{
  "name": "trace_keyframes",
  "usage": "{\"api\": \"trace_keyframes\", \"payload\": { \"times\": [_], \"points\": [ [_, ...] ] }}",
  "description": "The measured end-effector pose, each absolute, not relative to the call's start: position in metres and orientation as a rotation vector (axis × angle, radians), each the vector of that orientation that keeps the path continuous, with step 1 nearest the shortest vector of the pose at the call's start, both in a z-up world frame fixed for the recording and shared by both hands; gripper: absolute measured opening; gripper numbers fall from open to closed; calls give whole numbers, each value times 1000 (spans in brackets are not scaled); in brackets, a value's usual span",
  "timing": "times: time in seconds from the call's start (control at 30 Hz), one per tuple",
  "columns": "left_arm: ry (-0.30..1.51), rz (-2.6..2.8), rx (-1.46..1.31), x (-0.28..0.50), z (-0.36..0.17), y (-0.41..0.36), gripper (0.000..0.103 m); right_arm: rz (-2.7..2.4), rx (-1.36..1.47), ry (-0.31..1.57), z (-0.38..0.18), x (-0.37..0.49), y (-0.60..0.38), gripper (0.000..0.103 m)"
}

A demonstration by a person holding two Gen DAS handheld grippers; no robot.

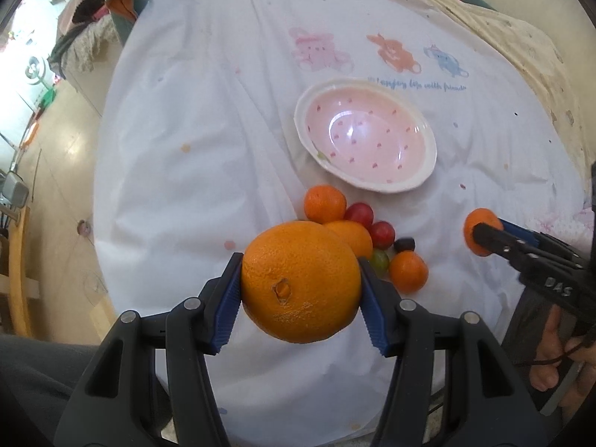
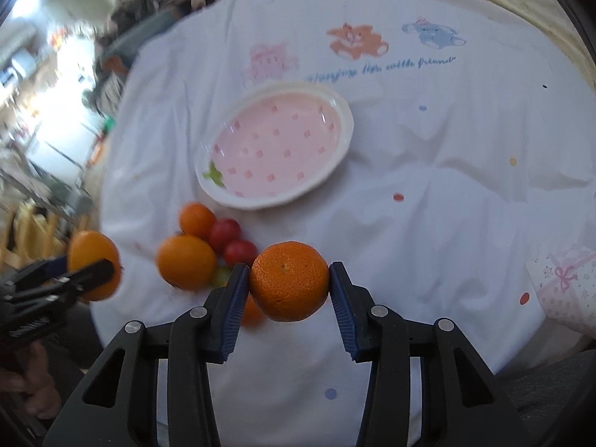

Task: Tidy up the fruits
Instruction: 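Carry both fruits over the pink plate and open both tools to release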

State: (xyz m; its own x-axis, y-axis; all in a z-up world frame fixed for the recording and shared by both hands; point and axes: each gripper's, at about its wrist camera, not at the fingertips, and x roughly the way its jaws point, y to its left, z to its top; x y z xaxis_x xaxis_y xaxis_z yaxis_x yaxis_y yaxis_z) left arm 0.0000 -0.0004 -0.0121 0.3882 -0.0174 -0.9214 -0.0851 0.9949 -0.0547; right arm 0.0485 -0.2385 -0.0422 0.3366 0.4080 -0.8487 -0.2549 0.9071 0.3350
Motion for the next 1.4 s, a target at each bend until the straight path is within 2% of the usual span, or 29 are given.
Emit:
{"api": "trace_keyframes", "payload": {
  "times": [0.27, 0.47, 0.63, 1.03, 1.4],
  "points": [
    [1100, 42, -84, 33, 15, -6, 54, 461, 185, 1035, -1, 76, -247, 46],
    [981, -52, -82, 65, 43, -17, 54, 476, 184, 897, 32, 105, -250, 46],
    [968, -21, -56, 97, 48, -22, 54, 471, 178, 894, 37, 138, -243, 46],
    [1029, -6, -73, 164, 9, -14, 54, 494, 109, 1002, -12, 205, -206, 46],
    [1133, -64, -82, 208, -65, -22, 54, 524, 86, 1198, -86, 259, -192, 46]
  ]
}}
